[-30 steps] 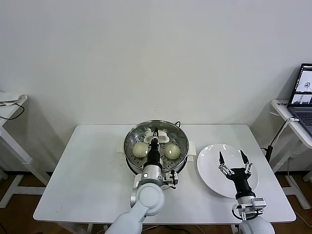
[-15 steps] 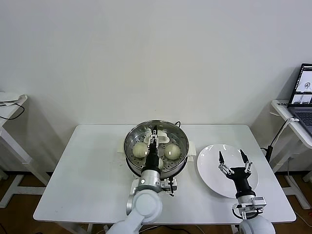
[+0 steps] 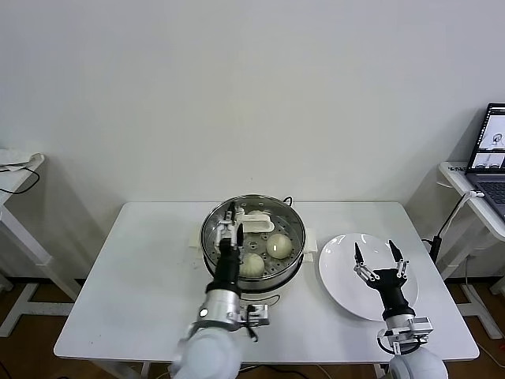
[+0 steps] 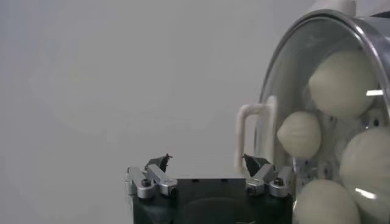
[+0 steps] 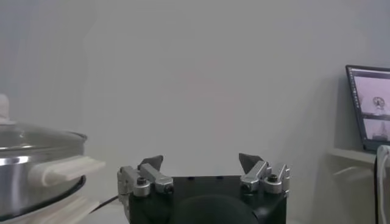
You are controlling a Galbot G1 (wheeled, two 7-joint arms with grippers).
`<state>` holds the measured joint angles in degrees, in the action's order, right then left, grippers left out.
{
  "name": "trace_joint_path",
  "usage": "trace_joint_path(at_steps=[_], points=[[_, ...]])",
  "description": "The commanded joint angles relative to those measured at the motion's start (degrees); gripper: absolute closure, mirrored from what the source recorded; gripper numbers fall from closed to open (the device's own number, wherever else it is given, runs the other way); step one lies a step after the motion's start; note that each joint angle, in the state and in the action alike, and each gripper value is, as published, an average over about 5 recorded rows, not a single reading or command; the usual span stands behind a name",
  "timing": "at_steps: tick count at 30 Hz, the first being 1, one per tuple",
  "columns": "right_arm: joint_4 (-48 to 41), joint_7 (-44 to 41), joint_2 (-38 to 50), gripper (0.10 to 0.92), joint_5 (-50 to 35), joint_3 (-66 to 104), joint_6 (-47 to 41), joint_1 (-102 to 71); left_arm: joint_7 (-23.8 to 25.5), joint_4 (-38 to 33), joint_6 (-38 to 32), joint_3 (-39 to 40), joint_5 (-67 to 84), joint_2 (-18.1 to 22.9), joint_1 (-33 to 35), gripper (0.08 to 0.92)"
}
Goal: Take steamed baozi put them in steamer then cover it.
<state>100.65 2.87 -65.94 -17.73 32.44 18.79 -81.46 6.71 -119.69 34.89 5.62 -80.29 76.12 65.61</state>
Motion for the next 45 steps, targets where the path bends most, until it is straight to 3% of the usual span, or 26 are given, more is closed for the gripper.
trace_joint_path(at_steps=[1,6,9,13,45], points=[[4.62,-0.63,0.39,0.203,-0.92,0.66,-5.81,-0.83,-19.87,-14.91,-16.73,-21.90,42.84,-1.48,16.90,0.177],[7.63,-0.70,0.34,0.203,-2.03,0.93,-7.96,-0.89,-16.65,-11.05,-28.14,-33.69,65.44,0.55,21.67,0.177],[8.84,-0.77,0.24,0.203,-2.75,1.11,-8.78,-0.79,-11.72,-6.84,-33.93,-38.70,69.33,2.11,22.61,0.177],[10.01,-0.82,0.10,0.203,-3.21,1.15,-9.96,-0.99,-8.68,-3.66,-37.71,-40.62,70.84,3.30,23.55,0.177],[13.96,-0.53,-1.19,0.203,-2.04,1.71,-10.84,-4.00,-8.06,-3.56,-39.61,-38.50,71.82,3.99,25.67,0.177]])
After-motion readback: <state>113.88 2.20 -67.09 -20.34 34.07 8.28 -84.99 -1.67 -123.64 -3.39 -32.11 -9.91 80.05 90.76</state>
